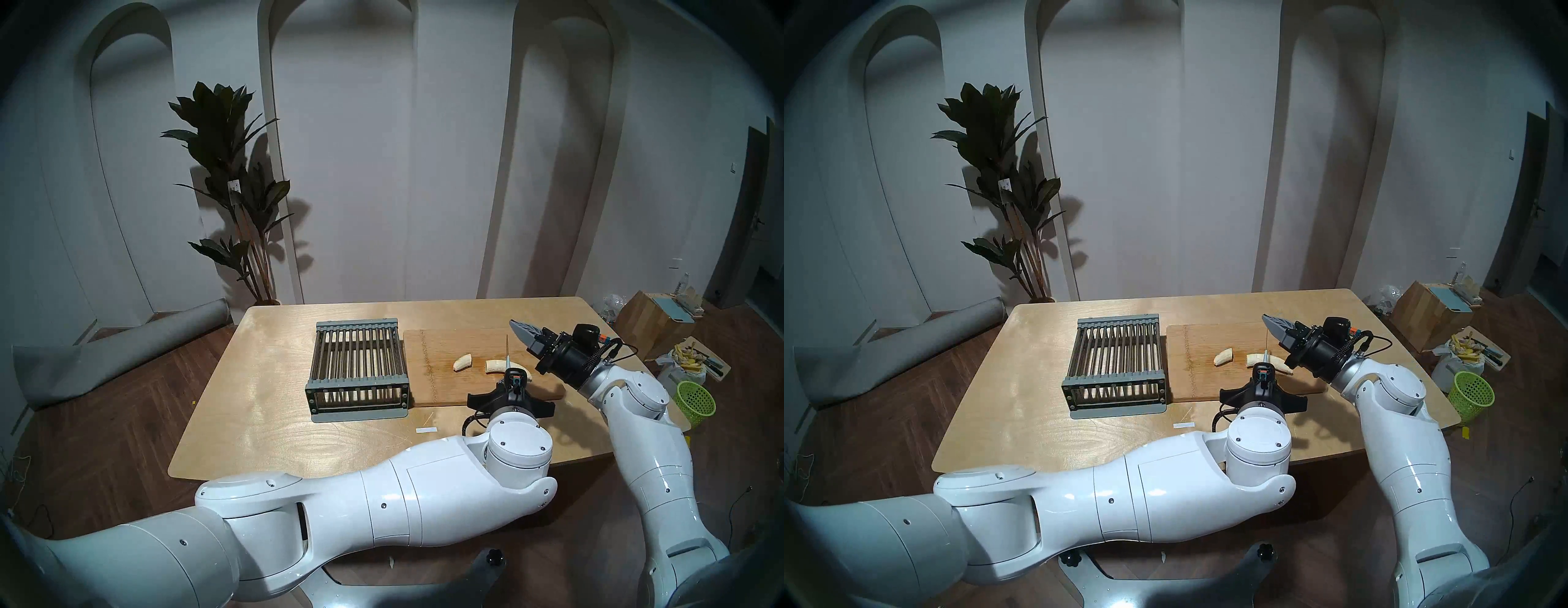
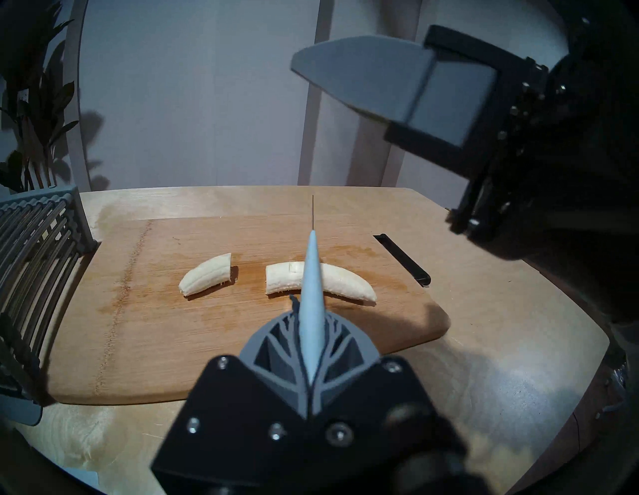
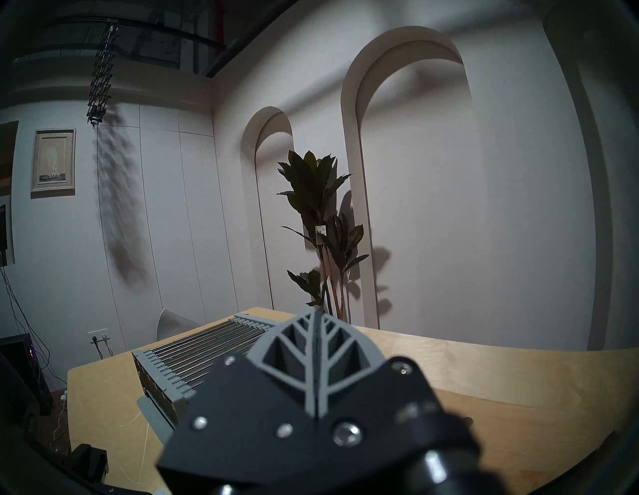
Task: Cut the banana into four pieces on the cutting board
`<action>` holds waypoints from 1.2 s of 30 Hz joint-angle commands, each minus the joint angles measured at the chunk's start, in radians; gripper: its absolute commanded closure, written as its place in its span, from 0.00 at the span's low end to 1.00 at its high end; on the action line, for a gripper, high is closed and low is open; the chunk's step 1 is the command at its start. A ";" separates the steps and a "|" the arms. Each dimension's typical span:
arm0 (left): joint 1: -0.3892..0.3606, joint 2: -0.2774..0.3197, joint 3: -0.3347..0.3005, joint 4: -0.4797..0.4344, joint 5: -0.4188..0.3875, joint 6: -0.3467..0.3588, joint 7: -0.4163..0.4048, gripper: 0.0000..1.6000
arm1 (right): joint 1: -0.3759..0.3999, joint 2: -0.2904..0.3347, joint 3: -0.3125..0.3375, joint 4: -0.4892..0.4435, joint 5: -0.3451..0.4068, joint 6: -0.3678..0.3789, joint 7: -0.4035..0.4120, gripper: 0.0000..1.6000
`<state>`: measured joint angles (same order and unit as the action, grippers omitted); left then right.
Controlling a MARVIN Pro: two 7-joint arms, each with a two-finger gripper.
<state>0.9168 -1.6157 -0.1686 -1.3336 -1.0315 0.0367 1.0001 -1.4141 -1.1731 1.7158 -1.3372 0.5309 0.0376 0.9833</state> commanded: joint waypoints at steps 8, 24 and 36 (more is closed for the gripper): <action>0.000 -0.014 0.004 -0.011 -0.016 0.007 -0.011 1.00 | 0.092 -0.016 -0.037 0.083 -0.028 -0.021 -0.014 1.00; -0.004 -0.027 0.003 0.035 -0.029 0.005 -0.043 1.00 | 0.141 -0.026 -0.069 0.193 -0.050 -0.056 -0.004 1.00; 0.000 -0.026 0.000 0.047 -0.031 0.002 -0.044 1.00 | 0.171 -0.033 -0.093 0.259 -0.059 -0.075 0.003 1.00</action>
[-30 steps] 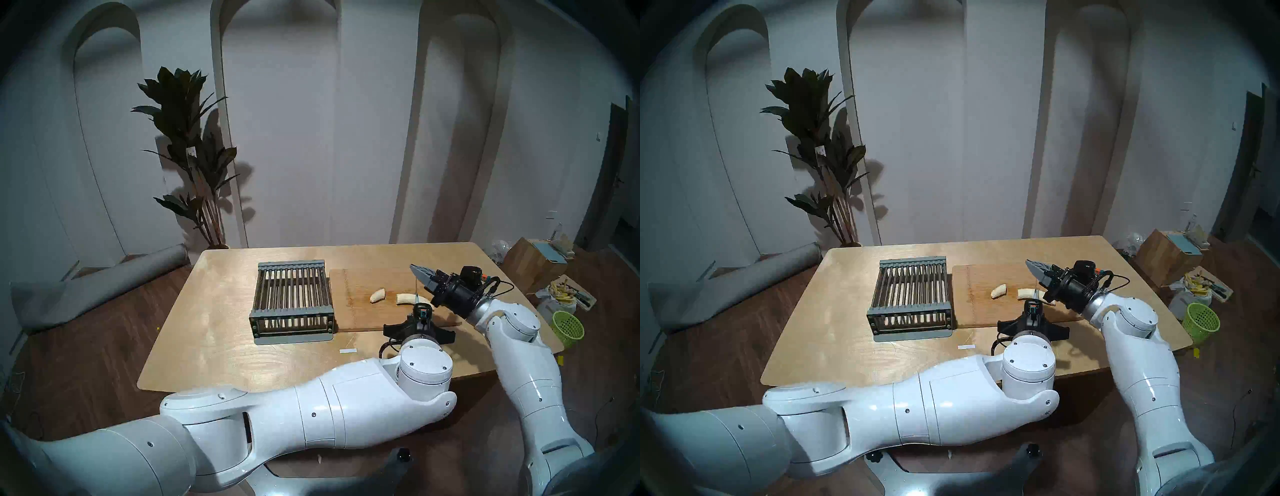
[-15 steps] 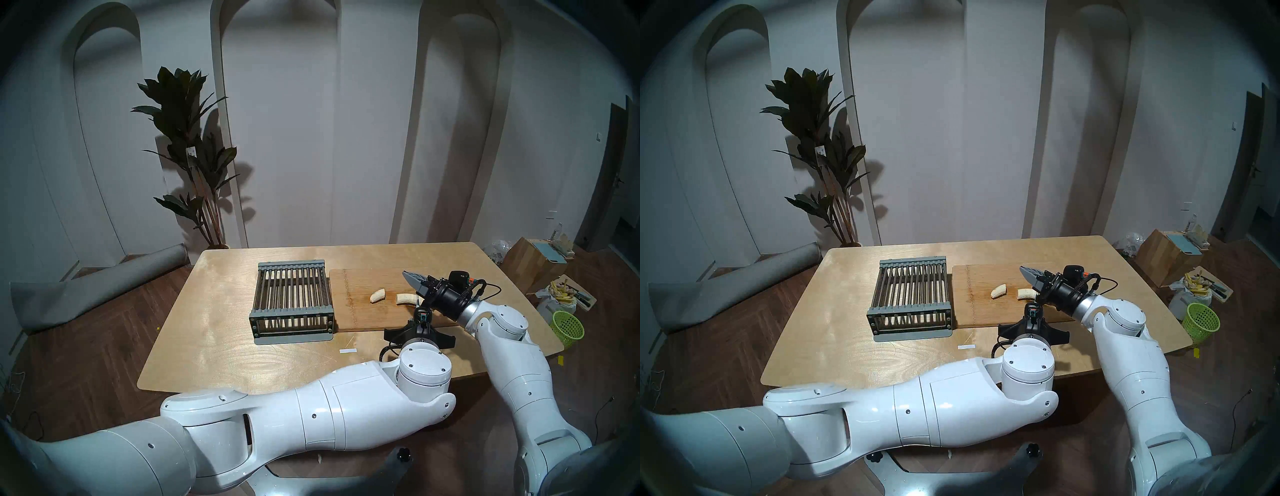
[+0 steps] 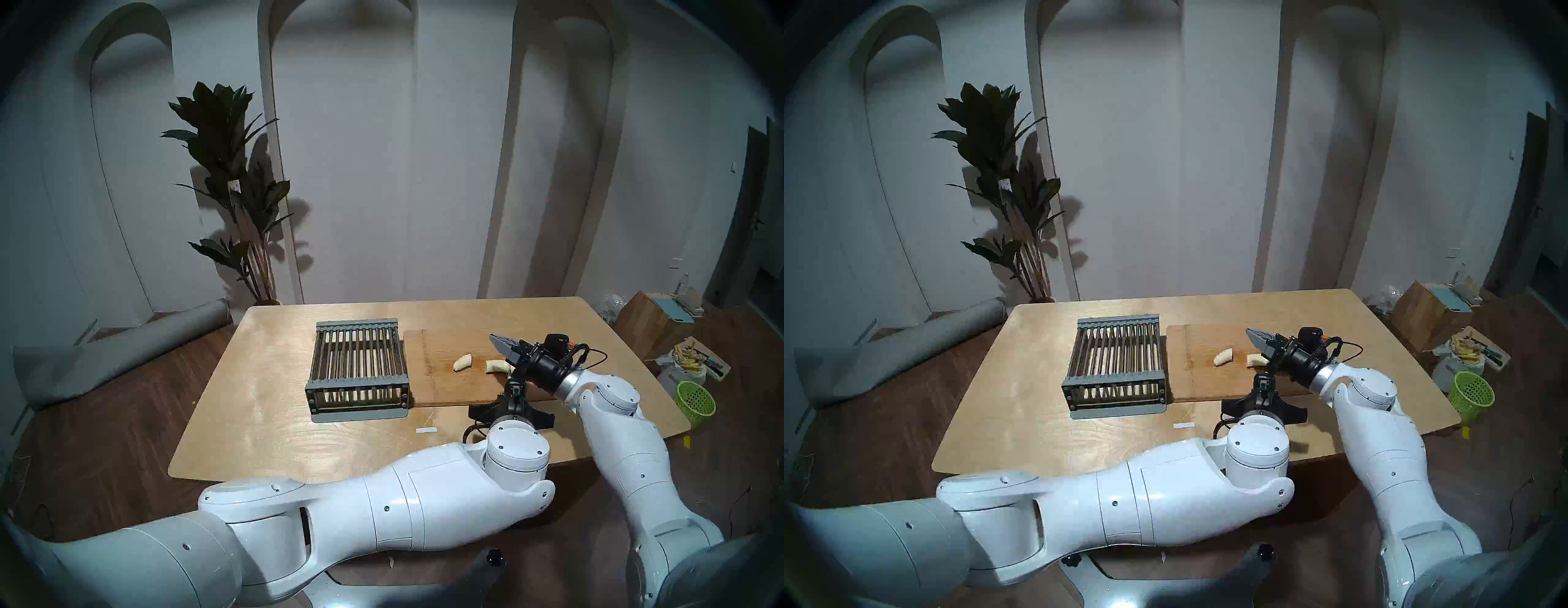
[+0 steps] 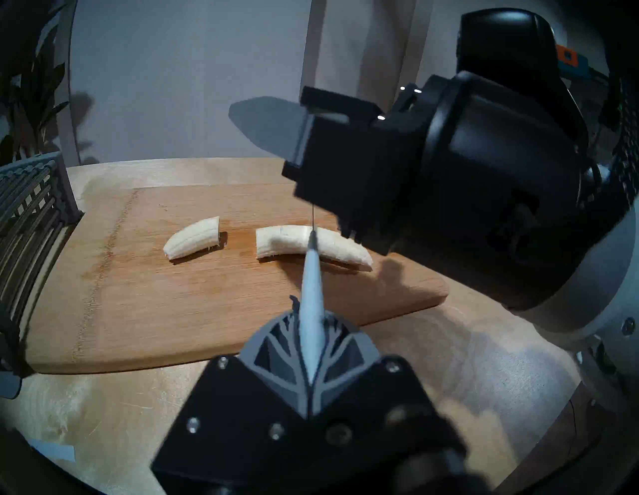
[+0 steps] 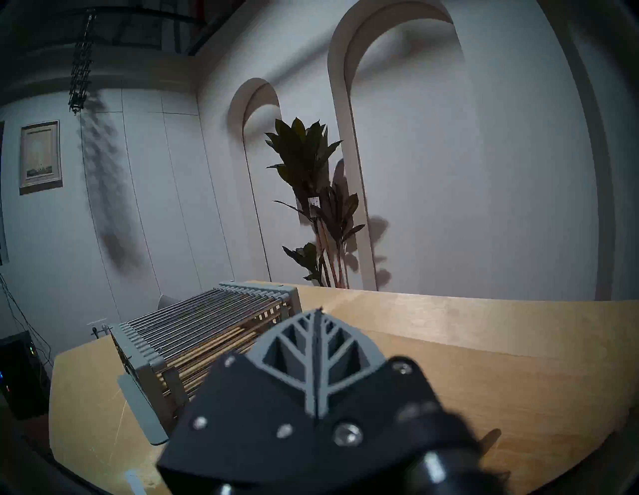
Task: Cut the banana into four pieces on the cutting board
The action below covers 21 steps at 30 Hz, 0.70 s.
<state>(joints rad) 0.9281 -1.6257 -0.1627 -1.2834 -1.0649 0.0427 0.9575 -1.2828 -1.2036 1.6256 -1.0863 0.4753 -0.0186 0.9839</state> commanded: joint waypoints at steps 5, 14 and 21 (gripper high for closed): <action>-0.013 -0.015 -0.009 0.004 0.002 -0.006 -0.005 1.00 | 0.054 -0.002 -0.009 0.024 -0.004 -0.023 0.005 1.00; -0.010 -0.012 -0.013 0.008 0.000 -0.005 -0.002 1.00 | 0.086 -0.004 -0.024 0.077 -0.012 -0.034 0.006 1.00; -0.010 -0.010 -0.015 0.018 -0.003 -0.004 -0.005 1.00 | 0.109 -0.006 -0.042 0.129 -0.020 -0.043 0.016 1.00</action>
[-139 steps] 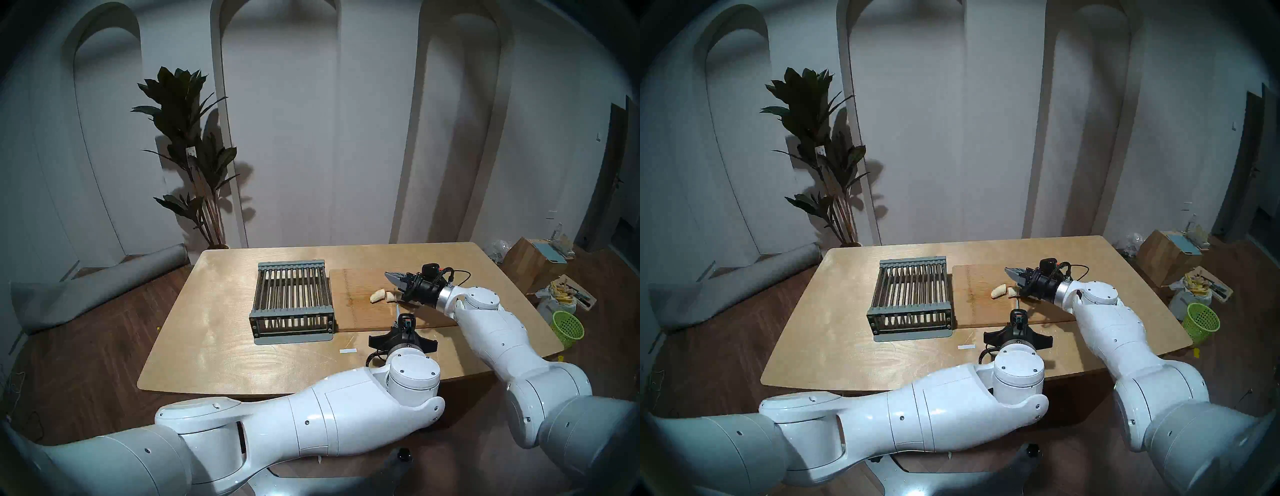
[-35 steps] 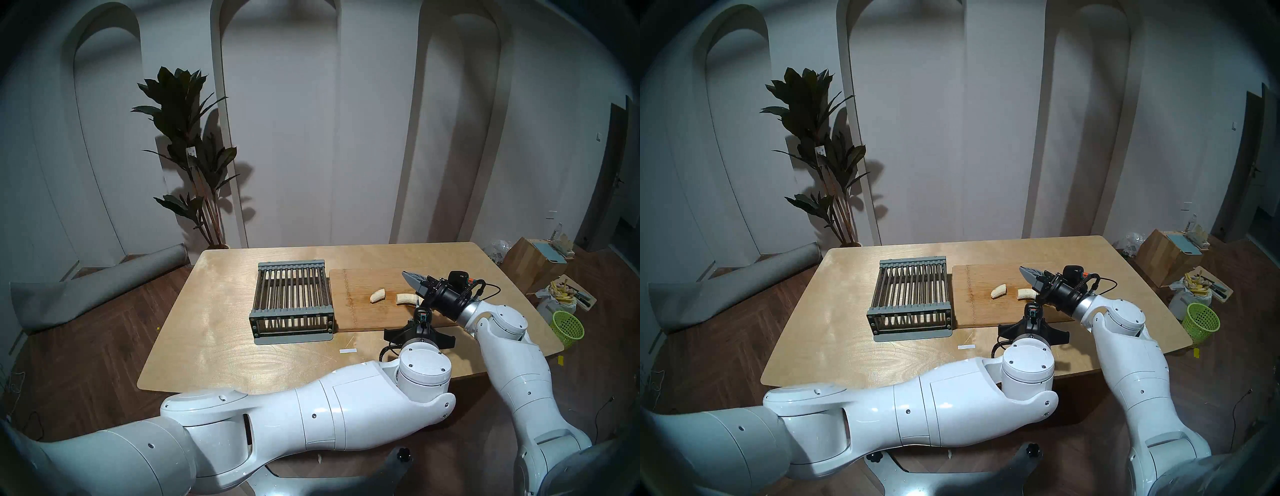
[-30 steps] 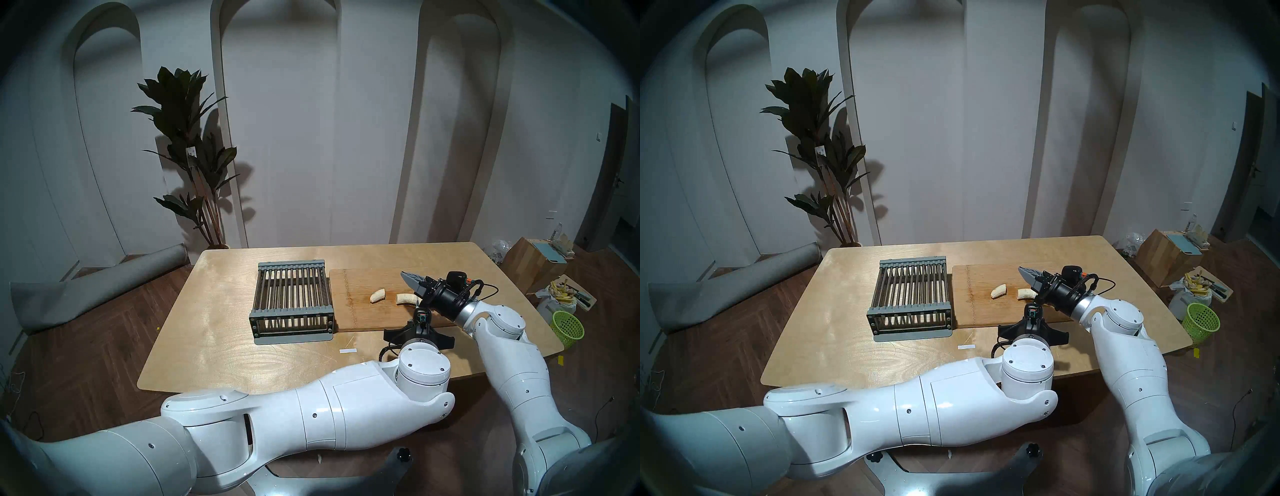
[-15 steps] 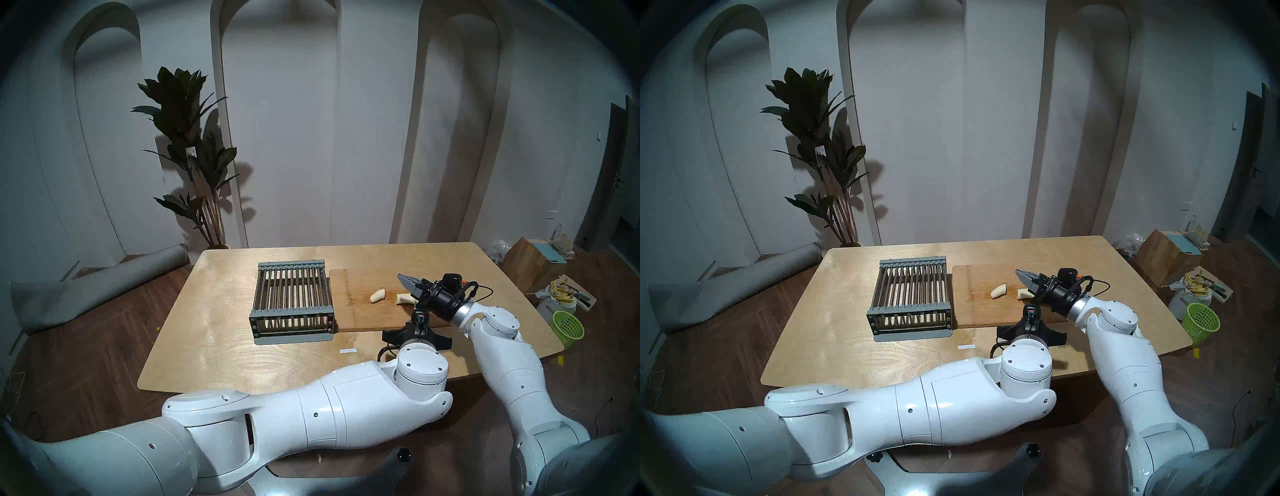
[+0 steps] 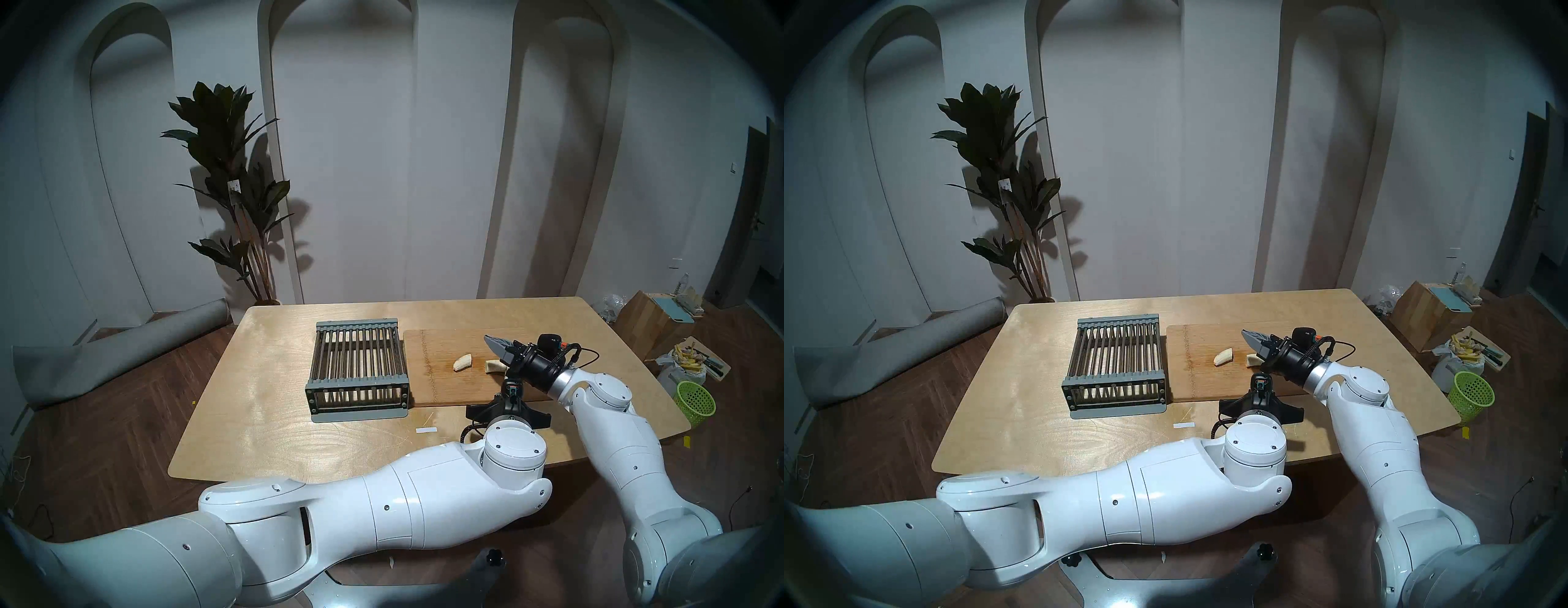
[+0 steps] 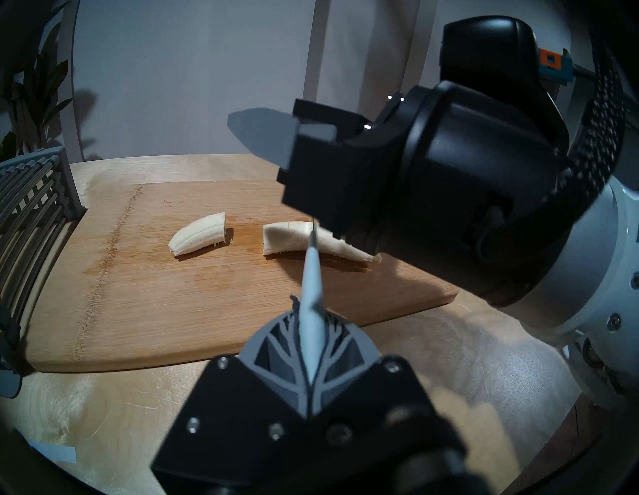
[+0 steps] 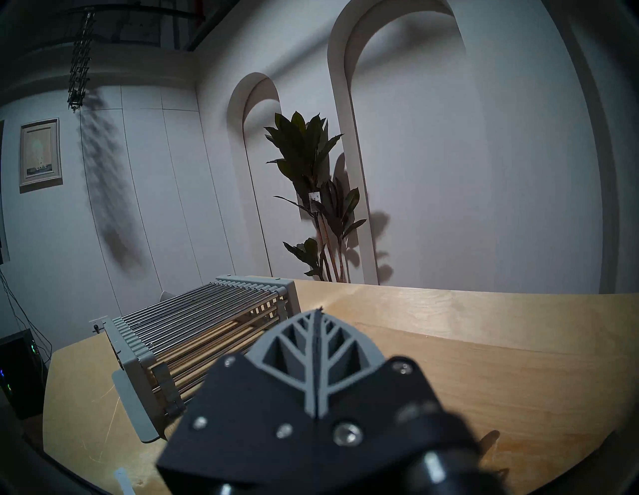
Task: Cut the banana into four pieces on the cutting board
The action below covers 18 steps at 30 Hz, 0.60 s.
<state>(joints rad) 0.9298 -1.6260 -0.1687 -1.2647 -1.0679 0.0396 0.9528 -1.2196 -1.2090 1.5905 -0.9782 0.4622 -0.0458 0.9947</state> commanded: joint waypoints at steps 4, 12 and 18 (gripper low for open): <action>-0.013 -0.012 -0.011 0.009 -0.002 -0.003 -0.006 1.00 | 0.054 -0.002 -0.010 0.037 -0.009 -0.020 0.007 1.00; -0.017 -0.020 -0.019 0.032 -0.007 -0.004 -0.018 1.00 | 0.092 -0.006 -0.025 0.100 -0.022 -0.030 0.010 1.00; -0.019 -0.024 -0.023 0.042 -0.009 0.000 -0.025 1.00 | 0.122 -0.008 -0.049 0.144 -0.041 -0.023 0.016 1.00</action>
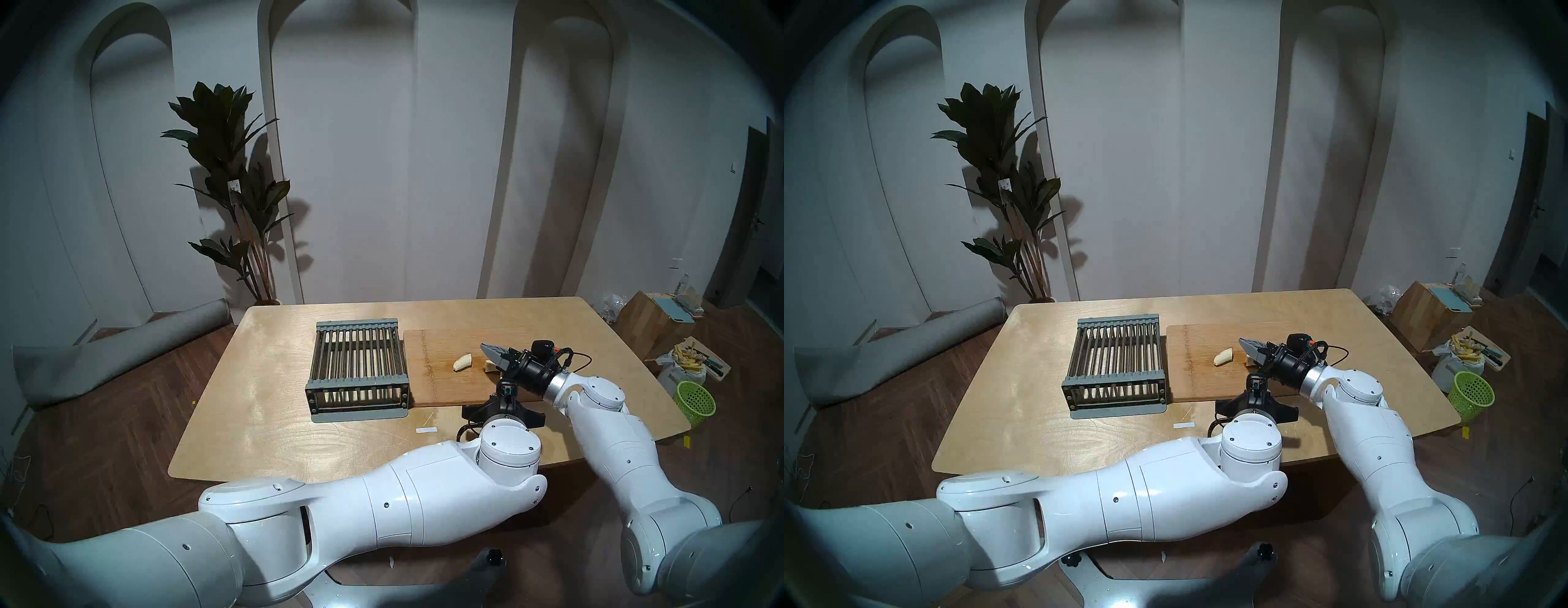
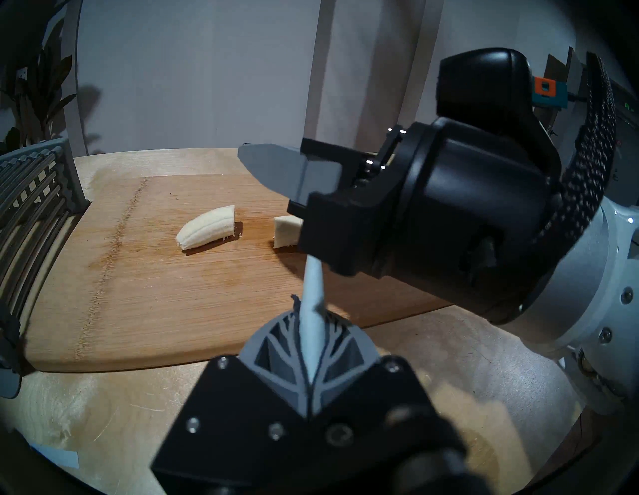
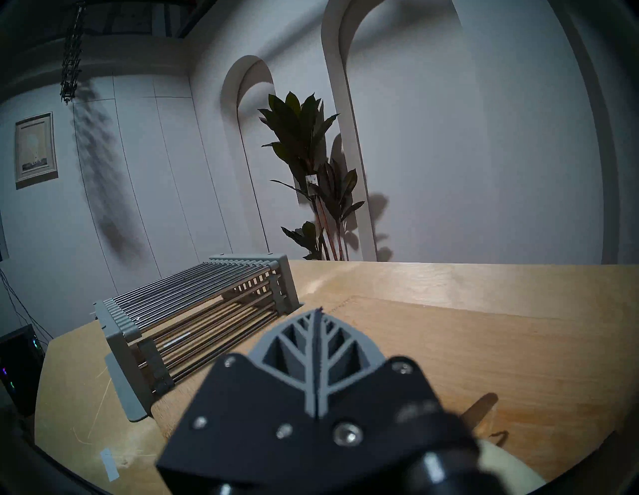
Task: Cut the banana into four pieces on the cutting board
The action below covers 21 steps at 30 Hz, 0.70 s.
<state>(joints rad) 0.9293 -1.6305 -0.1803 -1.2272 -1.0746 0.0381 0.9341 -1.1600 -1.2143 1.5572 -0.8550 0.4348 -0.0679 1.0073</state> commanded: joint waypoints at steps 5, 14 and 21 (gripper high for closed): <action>-0.020 -0.027 -0.020 0.025 -0.007 0.001 -0.014 1.00 | 0.083 -0.009 -0.038 0.070 -0.035 -0.015 0.012 1.00; -0.025 -0.030 -0.033 0.035 -0.016 0.006 -0.020 1.00 | 0.099 -0.016 -0.050 0.109 -0.053 -0.031 0.017 1.00; -0.025 -0.030 -0.041 0.040 -0.026 0.012 -0.029 1.00 | 0.107 -0.017 -0.058 0.141 -0.069 -0.047 0.016 1.00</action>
<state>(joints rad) 0.9278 -1.6436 -0.2044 -1.1801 -1.0918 0.0409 0.9106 -1.0749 -1.2248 1.5000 -0.7235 0.3675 -0.0999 1.0248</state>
